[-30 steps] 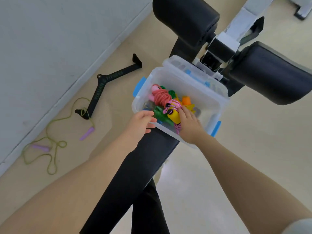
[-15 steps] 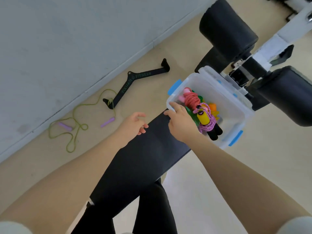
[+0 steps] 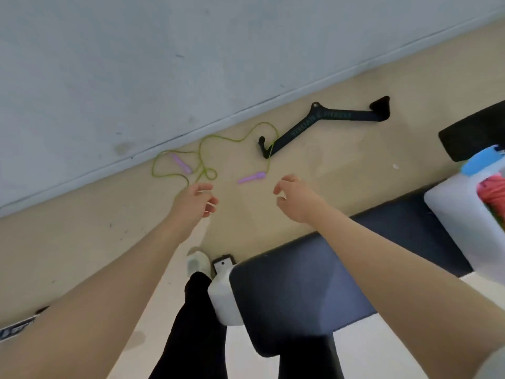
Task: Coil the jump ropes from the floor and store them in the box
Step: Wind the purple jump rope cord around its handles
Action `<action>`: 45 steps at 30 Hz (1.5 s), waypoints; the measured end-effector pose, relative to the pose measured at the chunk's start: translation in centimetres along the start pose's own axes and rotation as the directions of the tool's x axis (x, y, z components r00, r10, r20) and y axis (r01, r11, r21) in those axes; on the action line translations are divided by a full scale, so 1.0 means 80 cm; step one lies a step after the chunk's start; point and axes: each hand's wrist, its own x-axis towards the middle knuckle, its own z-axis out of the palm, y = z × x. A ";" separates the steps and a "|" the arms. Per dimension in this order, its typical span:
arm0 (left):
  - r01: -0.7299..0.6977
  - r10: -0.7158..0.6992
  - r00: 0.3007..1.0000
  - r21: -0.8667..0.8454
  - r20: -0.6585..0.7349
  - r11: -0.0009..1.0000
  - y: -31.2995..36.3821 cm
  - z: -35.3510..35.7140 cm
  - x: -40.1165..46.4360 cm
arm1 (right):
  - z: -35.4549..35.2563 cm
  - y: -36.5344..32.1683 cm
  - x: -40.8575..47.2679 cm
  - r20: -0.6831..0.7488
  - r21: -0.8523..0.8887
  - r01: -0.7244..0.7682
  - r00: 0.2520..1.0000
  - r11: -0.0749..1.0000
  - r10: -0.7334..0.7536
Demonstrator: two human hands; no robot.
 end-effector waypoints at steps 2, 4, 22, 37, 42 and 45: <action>-0.002 0.002 1.000 -0.002 -0.009 1.000 -0.029 -0.026 0.062 | 0.036 -0.028 0.064 -0.006 -0.017 -0.005 1.000 1.000 0.005; 0.002 -0.002 1.000 0.001 -0.026 1.000 -0.062 -0.045 0.126 | 0.073 -0.049 0.128 0.009 -0.031 -0.019 1.000 0.999 0.019; -0.231 0.292 0.954 0.776 0.063 0.587 -0.306 -0.018 0.588 | 0.333 0.059 0.558 0.009 -0.478 -0.052 0.998 0.877 0.064; -0.082 0.453 0.889 0.997 0.067 0.013 -0.347 -0.069 0.732 | 0.364 0.029 0.648 -0.133 -0.745 0.066 0.960 0.664 -0.245; -0.227 0.434 0.900 0.897 0.044 0.379 -0.327 -0.065 0.665 | 0.350 -0.019 0.607 -0.149 -0.652 0.099 0.955 0.752 -0.255; -0.189 0.353 0.929 0.678 -0.111 0.711 -0.293 -0.057 0.581 | 0.318 -0.041 0.535 -0.055 -0.587 0.191 0.960 0.787 -0.274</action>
